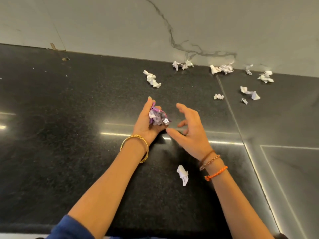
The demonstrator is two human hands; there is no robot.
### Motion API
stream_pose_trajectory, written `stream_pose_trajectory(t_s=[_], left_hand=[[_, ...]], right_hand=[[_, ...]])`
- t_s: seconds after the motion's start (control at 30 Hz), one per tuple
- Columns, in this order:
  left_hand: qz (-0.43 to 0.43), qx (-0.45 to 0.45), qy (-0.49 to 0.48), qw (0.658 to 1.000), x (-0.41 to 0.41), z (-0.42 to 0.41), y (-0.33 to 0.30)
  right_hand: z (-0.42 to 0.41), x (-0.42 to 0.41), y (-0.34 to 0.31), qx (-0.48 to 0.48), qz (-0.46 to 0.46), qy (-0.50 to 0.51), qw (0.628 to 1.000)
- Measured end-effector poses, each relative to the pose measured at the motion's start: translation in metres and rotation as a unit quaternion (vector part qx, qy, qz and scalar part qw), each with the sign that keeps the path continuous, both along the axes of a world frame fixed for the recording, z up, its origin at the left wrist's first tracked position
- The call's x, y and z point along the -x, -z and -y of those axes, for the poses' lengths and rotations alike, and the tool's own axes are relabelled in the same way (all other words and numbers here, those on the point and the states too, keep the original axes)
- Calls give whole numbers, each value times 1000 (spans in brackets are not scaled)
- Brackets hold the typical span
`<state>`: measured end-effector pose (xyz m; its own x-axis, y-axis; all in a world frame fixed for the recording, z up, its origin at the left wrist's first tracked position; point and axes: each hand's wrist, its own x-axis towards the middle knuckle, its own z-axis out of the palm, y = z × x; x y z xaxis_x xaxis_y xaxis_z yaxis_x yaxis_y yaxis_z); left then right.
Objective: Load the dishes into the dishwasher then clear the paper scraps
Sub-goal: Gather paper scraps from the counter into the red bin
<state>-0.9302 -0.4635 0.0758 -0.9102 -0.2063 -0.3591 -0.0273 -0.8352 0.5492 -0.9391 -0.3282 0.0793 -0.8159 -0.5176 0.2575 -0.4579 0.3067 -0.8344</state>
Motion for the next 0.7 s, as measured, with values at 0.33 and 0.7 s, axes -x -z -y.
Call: stream_pose_trajectory(t_s=[0.33, 0.7], left_hand=[[-47, -23, 4, 999, -6, 0, 5], [-76, -18, -10, 997, -12, 1, 1]], right_hand=[[-49, -40, 3, -164, 12, -118, 979], [32, 0, -24, 86, -169, 90, 978]])
